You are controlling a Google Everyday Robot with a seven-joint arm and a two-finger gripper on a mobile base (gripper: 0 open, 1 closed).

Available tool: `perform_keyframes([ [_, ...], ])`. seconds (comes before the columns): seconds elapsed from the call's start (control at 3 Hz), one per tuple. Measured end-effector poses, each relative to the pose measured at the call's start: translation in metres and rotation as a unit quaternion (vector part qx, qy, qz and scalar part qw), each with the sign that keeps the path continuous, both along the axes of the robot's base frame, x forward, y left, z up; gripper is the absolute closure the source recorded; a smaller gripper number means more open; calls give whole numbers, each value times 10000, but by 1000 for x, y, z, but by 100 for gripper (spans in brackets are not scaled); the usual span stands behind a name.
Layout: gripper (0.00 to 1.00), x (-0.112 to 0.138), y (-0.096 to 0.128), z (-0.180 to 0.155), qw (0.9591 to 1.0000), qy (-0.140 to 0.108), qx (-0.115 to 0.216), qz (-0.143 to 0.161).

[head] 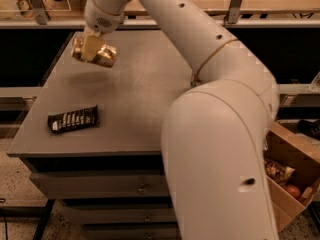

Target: Place orange can upright

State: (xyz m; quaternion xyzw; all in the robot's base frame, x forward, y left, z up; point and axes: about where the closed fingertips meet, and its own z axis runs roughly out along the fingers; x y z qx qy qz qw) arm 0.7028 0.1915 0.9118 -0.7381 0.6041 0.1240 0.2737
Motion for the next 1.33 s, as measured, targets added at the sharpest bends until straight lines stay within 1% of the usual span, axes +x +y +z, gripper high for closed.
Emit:
perform_keyframes([
  [0.33, 100, -5, -21, 11, 9951, 329, 872, -325],
  [0.67, 100, -10, -25, 26, 9825, 499, 1742, -443],
  [1.0, 100, -17, -27, 44, 9661, 548, 2477, -484],
  [1.33, 100, -25, -29, 58, 9535, 549, 2919, -516],
])
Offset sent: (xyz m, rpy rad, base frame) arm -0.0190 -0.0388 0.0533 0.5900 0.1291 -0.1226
